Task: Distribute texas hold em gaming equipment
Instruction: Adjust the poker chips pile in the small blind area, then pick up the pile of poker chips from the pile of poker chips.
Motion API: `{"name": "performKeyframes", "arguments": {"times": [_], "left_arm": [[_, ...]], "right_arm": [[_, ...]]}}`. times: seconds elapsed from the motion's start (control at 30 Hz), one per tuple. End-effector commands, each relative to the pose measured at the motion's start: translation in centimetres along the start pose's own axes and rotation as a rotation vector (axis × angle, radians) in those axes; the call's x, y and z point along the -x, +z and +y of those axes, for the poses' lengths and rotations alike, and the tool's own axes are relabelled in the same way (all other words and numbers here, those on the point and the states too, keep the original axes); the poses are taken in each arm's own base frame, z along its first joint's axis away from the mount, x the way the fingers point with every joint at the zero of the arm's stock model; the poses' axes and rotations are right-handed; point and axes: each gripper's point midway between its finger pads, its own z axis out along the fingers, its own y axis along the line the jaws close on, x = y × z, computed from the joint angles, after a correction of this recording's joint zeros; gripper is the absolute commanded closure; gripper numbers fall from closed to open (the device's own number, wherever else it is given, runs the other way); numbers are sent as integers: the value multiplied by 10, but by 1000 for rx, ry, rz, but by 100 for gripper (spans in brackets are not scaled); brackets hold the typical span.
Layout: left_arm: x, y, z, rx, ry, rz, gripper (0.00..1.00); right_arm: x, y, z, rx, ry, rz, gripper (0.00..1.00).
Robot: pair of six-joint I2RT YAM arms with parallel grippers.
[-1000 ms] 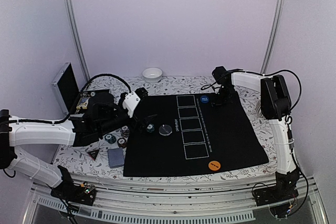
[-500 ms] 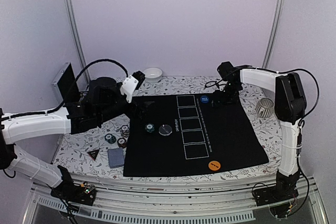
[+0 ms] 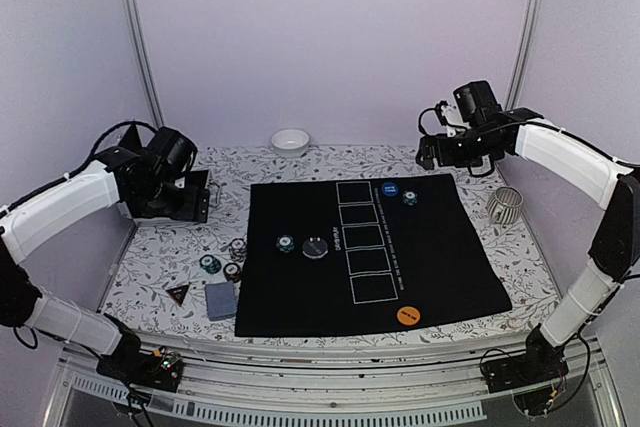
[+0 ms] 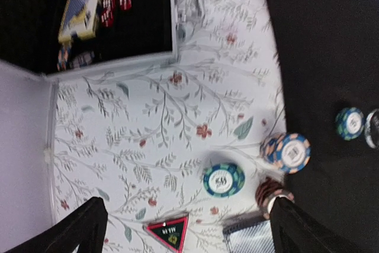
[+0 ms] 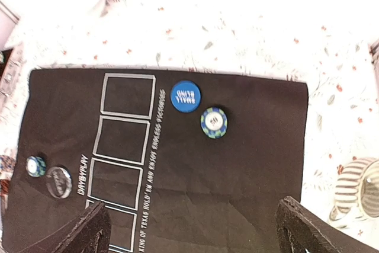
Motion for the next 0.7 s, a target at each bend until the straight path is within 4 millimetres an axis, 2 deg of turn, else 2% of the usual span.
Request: {"name": "performKeyframes", "arguments": {"times": [0.0, 0.23, 0.37, 0.5, 0.67], "left_arm": [[-59, 25, 8, -29, -73, 236, 2], [-77, 69, 1, -75, -88, 285, 3], [-79, 84, -9, -110, -85, 278, 3], [-85, 94, -23, -164, -105, 317, 9], [-96, 105, -20, -135, -119, 337, 10]], "right_arm": [[-15, 11, -5, -17, -25, 15, 1], [-34, 18, -12, -47, -46, 52, 1], [-39, 19, -13, -48, -46, 58, 1], [-39, 19, -12, -38, -43, 59, 1], [-39, 20, -10, -29, -41, 62, 1]]}}
